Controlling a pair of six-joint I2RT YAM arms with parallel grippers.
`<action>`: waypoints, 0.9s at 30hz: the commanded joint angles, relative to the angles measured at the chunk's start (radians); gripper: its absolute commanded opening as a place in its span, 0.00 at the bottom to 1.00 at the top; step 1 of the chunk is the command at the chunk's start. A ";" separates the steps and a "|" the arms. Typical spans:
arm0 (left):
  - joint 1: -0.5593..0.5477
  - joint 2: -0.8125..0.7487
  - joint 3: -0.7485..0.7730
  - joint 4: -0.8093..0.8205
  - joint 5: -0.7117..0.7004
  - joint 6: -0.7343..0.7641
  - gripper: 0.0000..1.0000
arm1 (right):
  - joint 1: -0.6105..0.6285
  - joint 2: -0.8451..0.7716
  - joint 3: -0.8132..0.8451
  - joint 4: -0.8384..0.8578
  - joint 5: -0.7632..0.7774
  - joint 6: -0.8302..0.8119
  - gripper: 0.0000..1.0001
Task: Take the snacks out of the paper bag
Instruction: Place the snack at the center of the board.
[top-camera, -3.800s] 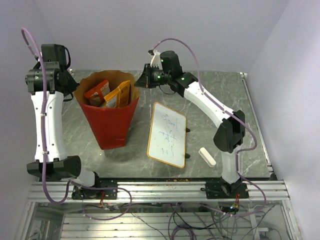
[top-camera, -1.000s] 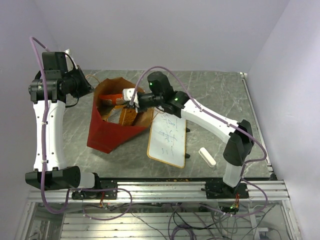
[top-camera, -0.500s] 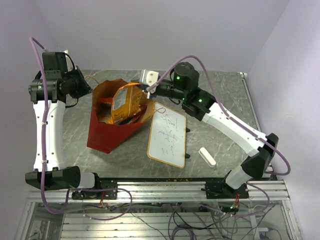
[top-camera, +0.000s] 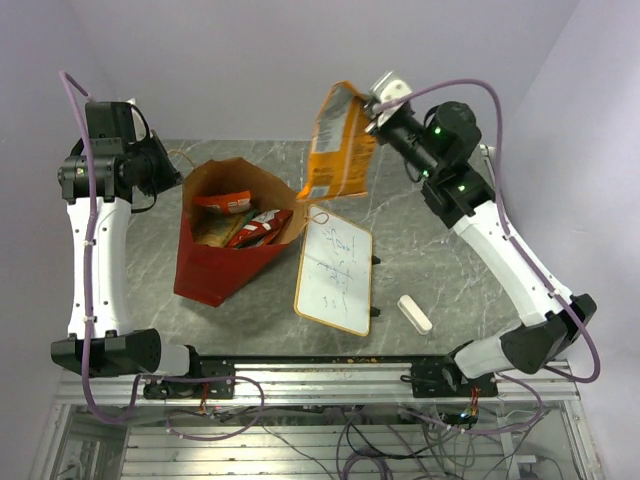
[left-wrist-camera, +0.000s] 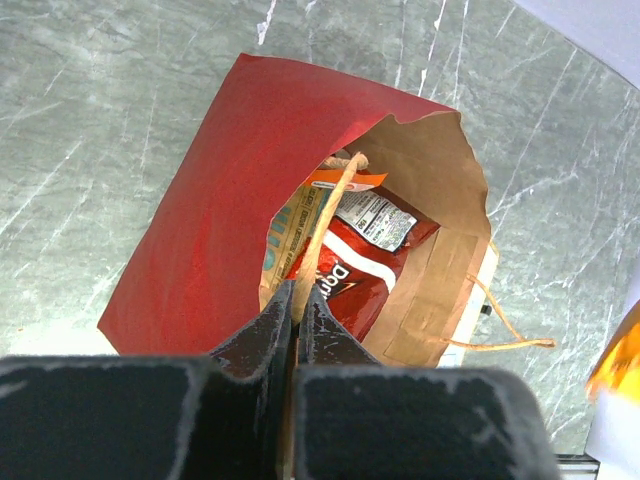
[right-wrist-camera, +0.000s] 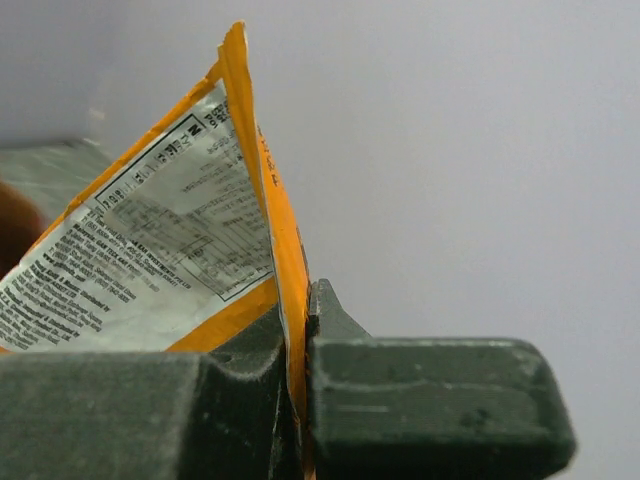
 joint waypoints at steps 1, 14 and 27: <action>-0.002 0.008 0.042 0.001 -0.007 0.009 0.07 | -0.135 0.013 -0.020 0.011 0.155 0.043 0.00; -0.002 0.027 0.054 -0.002 0.024 -0.002 0.07 | -0.500 0.221 -0.140 0.086 0.346 -0.225 0.00; -0.004 0.042 0.039 -0.006 0.056 -0.002 0.07 | -0.545 0.316 -0.346 0.127 0.529 -0.481 0.00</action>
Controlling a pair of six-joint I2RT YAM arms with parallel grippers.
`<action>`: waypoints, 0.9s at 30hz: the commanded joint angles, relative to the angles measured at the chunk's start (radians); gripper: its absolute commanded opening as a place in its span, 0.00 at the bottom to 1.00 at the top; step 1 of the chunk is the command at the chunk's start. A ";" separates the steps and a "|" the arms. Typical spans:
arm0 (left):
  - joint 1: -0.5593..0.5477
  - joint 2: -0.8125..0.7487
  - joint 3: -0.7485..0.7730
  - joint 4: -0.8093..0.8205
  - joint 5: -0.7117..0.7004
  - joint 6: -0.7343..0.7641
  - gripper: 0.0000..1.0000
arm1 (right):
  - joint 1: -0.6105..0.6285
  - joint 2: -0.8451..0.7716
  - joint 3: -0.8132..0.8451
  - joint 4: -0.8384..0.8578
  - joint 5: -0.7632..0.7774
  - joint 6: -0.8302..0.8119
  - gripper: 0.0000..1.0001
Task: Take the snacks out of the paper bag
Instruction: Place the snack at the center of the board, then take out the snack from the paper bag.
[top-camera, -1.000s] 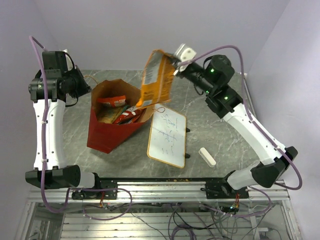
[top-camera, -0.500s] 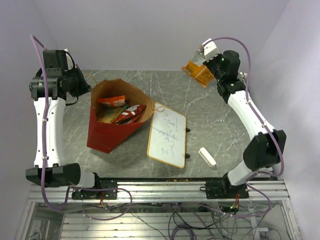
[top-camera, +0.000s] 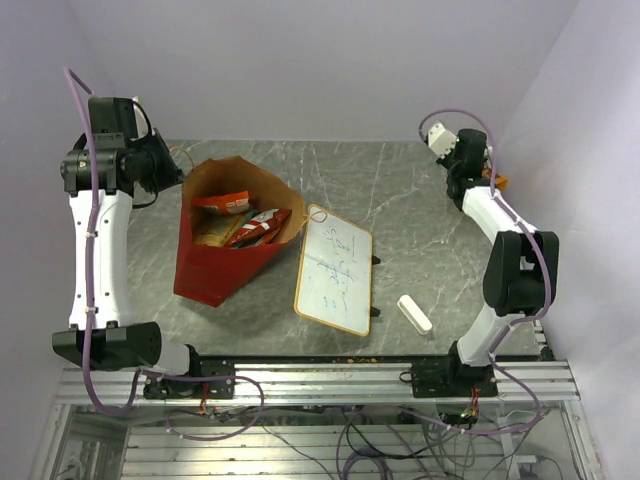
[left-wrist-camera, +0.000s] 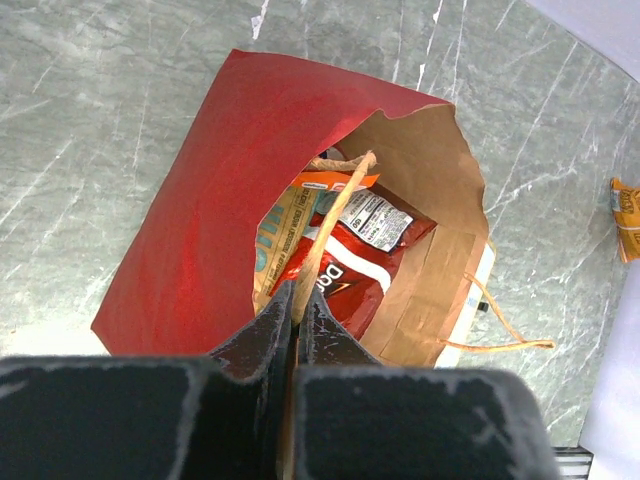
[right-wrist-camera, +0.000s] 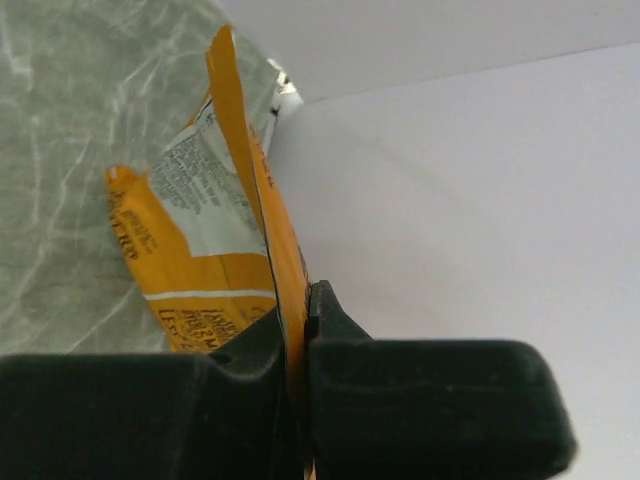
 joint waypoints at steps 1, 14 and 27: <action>-0.004 0.003 0.012 0.002 0.042 -0.002 0.07 | 0.081 -0.018 -0.103 0.076 0.022 -0.008 0.00; -0.004 -0.051 -0.053 0.023 0.039 -0.017 0.07 | 0.308 -0.050 -0.093 -0.278 -0.344 0.768 0.55; -0.004 -0.081 -0.068 0.083 0.011 -0.043 0.07 | 0.432 -0.211 -0.185 -0.108 -0.816 1.077 0.76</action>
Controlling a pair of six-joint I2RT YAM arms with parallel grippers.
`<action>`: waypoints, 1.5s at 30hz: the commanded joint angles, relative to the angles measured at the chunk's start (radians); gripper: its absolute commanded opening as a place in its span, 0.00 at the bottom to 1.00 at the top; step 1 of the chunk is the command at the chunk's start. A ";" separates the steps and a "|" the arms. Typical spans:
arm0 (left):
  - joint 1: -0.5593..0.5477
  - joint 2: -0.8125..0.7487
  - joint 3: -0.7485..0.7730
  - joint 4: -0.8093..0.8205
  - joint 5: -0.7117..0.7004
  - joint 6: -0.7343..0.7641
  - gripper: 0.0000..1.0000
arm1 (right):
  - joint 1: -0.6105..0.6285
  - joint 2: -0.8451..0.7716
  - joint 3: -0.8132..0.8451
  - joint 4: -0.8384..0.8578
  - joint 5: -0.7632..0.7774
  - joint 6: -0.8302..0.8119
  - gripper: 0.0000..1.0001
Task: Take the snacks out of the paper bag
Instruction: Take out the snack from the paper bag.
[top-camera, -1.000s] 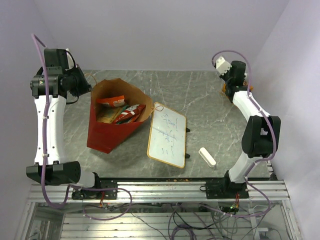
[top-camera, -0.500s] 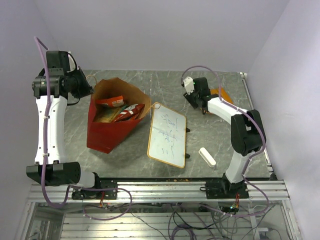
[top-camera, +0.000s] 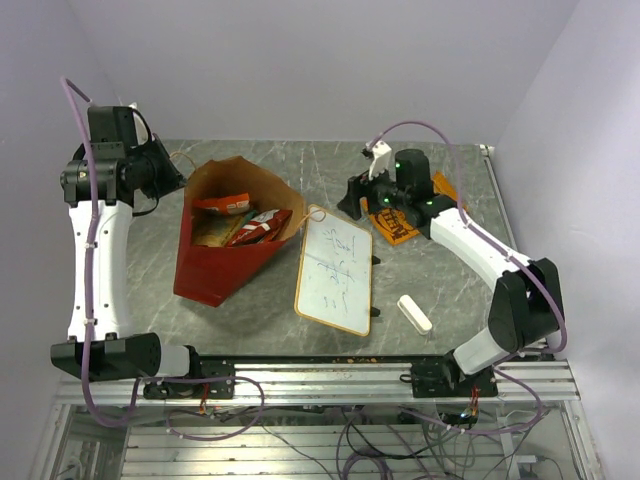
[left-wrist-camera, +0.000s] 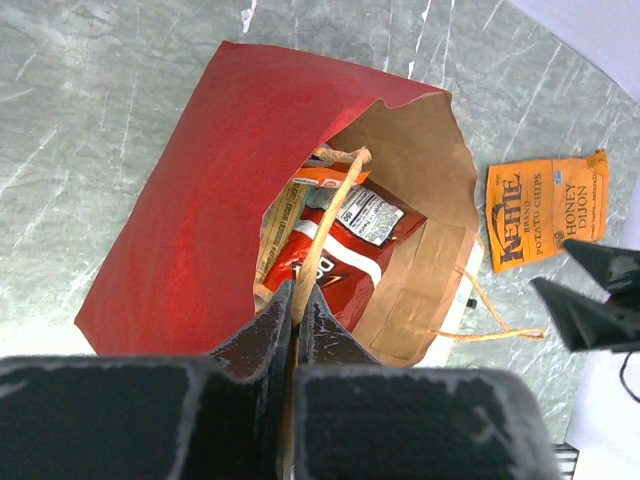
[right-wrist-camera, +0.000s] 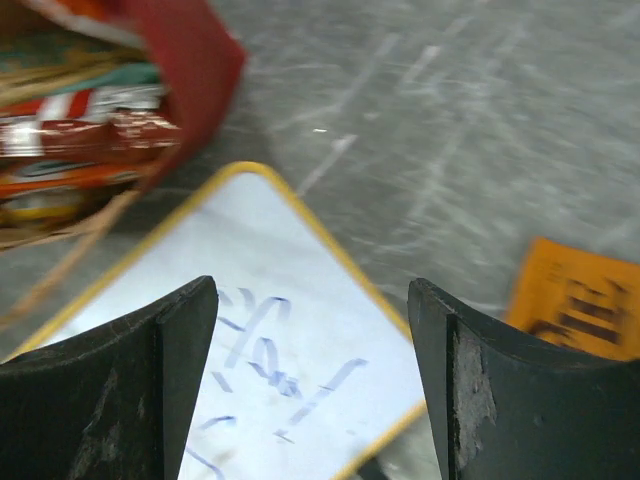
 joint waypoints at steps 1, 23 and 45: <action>-0.004 -0.027 0.004 0.063 -0.003 -0.015 0.07 | 0.064 0.011 -0.029 0.076 -0.143 0.119 0.76; -0.004 -0.131 -0.077 0.342 0.108 0.059 0.07 | 0.493 0.062 0.102 0.010 -0.161 -0.214 0.32; -0.002 -0.054 -0.018 0.119 -0.012 0.002 0.07 | 0.541 -0.042 0.119 -0.094 -0.036 -0.630 0.63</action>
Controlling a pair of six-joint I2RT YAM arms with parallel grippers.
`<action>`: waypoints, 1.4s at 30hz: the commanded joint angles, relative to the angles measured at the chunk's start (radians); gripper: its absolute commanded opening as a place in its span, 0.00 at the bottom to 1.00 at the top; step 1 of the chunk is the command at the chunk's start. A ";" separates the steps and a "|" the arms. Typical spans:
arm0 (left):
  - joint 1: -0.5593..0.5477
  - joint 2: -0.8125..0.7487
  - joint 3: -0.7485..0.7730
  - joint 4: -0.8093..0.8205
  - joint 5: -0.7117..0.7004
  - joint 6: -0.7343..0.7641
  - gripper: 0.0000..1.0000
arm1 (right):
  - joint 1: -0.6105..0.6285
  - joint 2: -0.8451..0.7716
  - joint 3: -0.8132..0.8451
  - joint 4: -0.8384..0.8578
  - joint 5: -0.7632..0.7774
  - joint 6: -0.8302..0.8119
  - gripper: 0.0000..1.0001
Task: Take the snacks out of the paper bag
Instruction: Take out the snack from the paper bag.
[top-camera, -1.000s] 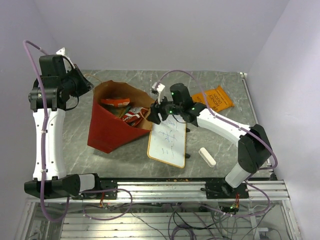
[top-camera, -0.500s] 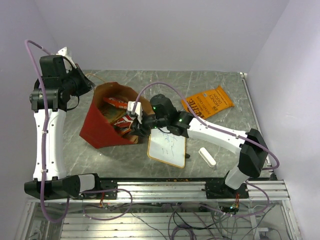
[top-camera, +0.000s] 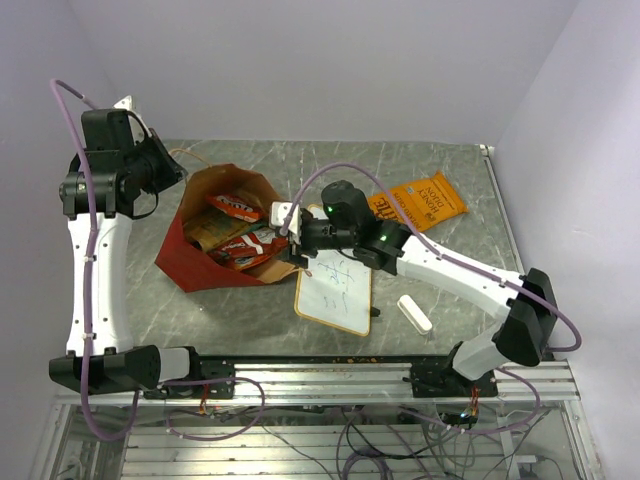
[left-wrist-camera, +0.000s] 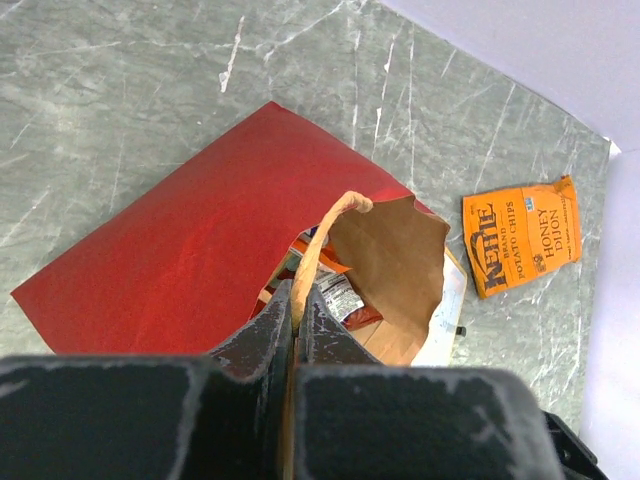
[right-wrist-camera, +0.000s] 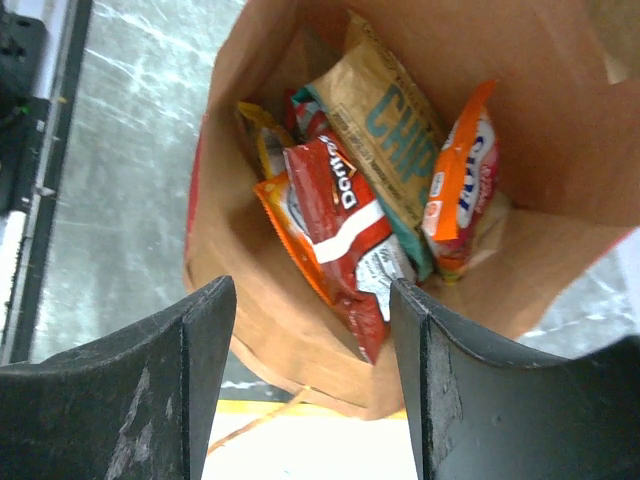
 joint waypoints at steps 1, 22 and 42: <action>-0.003 0.023 0.065 -0.052 -0.020 -0.008 0.07 | -0.016 0.004 0.025 -0.066 0.028 -0.188 0.63; -0.002 0.021 0.079 -0.182 0.128 -0.141 0.07 | -0.005 0.478 0.323 0.298 0.313 0.006 0.71; -0.014 0.112 0.170 -0.255 0.105 -0.070 0.07 | 0.004 0.694 0.518 0.307 0.417 -0.019 0.01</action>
